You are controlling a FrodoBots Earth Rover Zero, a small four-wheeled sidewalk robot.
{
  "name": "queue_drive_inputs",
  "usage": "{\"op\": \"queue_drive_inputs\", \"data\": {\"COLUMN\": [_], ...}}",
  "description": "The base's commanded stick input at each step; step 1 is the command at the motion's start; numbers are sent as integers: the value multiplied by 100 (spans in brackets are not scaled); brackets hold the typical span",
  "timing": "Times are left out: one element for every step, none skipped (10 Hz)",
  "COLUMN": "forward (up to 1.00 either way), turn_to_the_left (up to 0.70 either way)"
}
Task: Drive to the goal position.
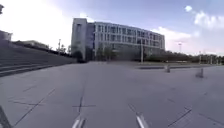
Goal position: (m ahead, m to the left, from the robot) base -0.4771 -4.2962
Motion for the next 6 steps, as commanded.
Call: {"op": "queue_drive_inputs", "data": {"forward": [100, 100, 100, 100, 100, 100], "turn_to_the_left": [-27, -27, -27, -27, -27, -27]}}
